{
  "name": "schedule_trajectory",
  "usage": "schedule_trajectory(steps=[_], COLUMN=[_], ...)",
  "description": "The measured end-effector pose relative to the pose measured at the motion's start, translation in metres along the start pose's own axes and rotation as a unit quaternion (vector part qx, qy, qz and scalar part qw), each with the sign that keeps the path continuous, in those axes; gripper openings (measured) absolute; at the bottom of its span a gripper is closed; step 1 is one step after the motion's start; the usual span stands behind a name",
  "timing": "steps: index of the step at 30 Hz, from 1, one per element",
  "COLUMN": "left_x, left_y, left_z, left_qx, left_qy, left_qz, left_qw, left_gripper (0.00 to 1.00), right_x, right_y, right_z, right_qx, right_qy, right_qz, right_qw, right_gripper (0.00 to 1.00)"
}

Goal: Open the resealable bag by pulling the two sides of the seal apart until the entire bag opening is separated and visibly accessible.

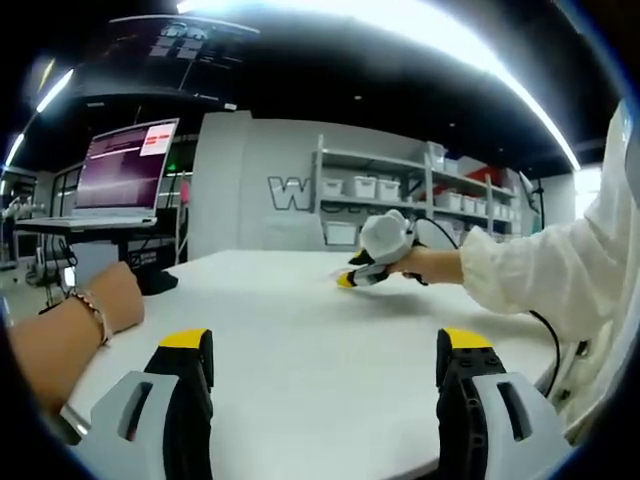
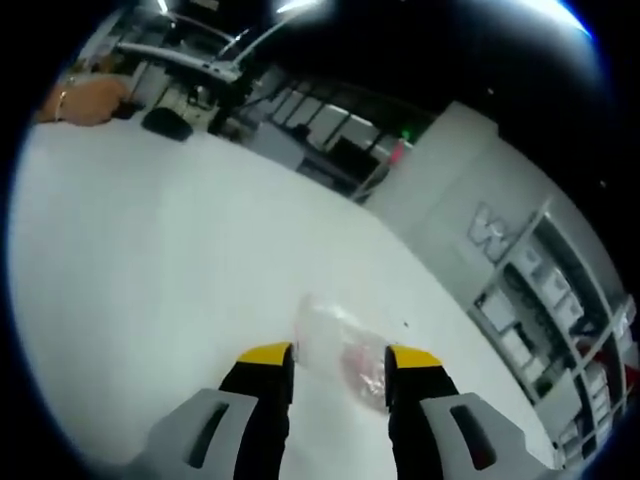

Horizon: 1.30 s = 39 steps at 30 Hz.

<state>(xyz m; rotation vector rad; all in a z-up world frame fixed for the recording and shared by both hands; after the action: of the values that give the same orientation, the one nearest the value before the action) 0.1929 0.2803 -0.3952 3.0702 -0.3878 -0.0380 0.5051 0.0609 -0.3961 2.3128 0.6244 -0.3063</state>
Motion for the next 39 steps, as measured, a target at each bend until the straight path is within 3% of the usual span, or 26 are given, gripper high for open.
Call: schedule_trajectory(steps=[21,26,39], left_x=[-0.002,-0.003,-0.003], left_y=[0.001,0.0,-0.003], left_z=[0.0,0.0,0.0], left_qx=[0.001,0.001,0.002], left_qy=[-0.002,-0.002,-0.004], left_qz=[0.0,-0.002,-0.006], left_qw=[1.0,1.0,1.0], left_gripper=[0.91,0.91,0.91], right_x=[0.007,0.01,0.01], right_y=[-0.007,-0.007,0.0], right_z=[0.0,0.0,0.003], right_qx=[-0.003,0.0,0.065], right_qy=[0.014,0.016,0.019], right_qz=[-0.018,-0.02,-0.018], right_qw=[0.9997,0.9997,0.9976], right_gripper=[0.08,0.07,0.0])
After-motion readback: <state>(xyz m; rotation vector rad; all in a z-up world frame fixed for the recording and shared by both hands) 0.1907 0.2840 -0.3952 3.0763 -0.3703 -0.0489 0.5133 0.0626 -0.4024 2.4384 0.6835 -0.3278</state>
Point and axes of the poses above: the point that each gripper's makers call its tool centre point, and the gripper's own axes: x roughly forward along the fingers, y roughly to its right, z roughly out of its underside, the point moved 7 cm from there along -x, roughly backward along the fingers, and after that the axes turned 4 degrees about -z, right-handed, at the moved point
